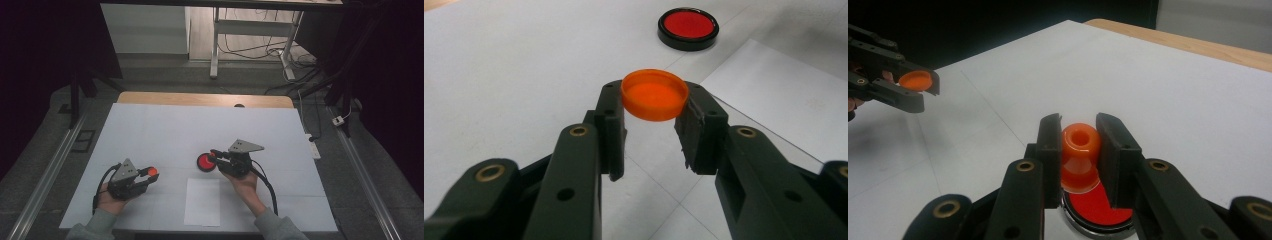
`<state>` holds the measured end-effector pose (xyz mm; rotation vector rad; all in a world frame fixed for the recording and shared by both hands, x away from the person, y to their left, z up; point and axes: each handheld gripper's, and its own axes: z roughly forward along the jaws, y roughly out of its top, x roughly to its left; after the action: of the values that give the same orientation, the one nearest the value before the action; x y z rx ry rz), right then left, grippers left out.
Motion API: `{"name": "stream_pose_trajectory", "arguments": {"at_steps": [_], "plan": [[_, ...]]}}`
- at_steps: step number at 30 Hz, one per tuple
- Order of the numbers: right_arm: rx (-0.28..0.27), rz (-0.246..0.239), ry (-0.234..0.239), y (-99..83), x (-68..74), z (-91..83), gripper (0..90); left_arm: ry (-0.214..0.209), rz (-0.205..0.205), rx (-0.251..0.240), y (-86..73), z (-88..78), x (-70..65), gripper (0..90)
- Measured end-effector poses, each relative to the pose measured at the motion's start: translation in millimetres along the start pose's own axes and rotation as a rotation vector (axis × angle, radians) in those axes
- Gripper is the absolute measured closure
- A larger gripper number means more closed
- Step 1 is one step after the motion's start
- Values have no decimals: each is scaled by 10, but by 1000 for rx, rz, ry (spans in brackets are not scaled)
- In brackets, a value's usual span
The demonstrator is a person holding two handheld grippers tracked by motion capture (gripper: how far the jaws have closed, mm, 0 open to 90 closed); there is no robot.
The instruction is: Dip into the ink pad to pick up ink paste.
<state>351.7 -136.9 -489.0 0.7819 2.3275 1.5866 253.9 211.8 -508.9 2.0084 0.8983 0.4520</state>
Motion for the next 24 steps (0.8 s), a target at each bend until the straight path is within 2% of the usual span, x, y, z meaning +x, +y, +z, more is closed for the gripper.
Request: {"name": "stream_pose_trajectory", "arguments": {"at_steps": [10, 18, 24], "plan": [[9, 2, -8, -6, -20, 53, 726, -7, 2, -19, 5, -4, -10, 648], [46, 1, -20, -46, -47, 136, 726, -23, 15, -17, 11, 13, -26, 648], [75, -6, -36, -90, -74, 223, 727, -36, 10, -13, 13, 22, -27, 647]]}}
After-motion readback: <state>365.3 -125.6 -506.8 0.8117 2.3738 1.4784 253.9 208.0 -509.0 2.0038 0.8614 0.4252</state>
